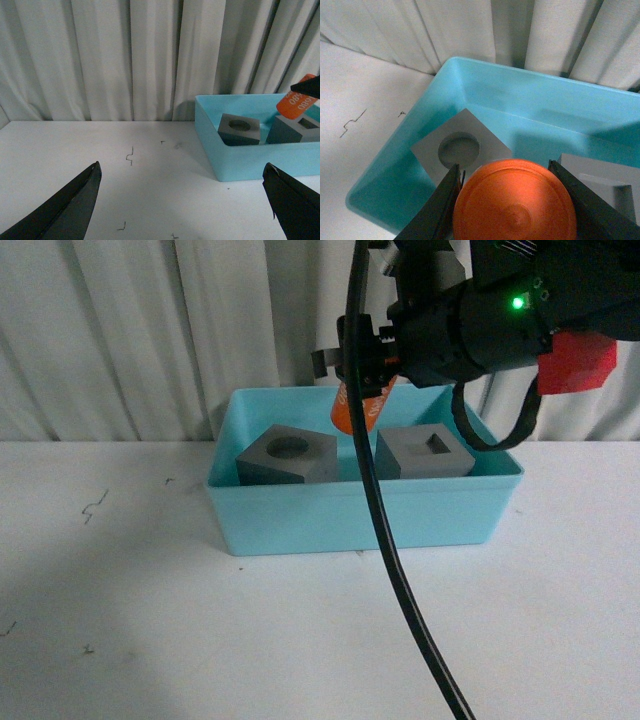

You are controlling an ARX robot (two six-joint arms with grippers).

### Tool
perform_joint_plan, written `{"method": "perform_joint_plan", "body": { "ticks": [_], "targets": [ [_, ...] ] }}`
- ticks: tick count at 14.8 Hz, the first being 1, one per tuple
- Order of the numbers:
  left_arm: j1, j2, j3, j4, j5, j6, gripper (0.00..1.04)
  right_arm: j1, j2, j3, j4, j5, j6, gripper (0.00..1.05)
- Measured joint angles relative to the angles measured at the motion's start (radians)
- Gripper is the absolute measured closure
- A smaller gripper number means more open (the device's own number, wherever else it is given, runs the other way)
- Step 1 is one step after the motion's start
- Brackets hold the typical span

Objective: Place gray and orange parts in blue box

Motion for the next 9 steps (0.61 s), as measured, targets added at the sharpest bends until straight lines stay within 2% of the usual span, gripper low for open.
{"method": "perform_joint_plan", "body": {
  "ticks": [9],
  "targets": [
    [0.000,0.000,0.000,0.000,0.000,0.000,0.07,0.016,0.169,0.143,-0.072,0.094,0.071,0.57]
  ]
}}
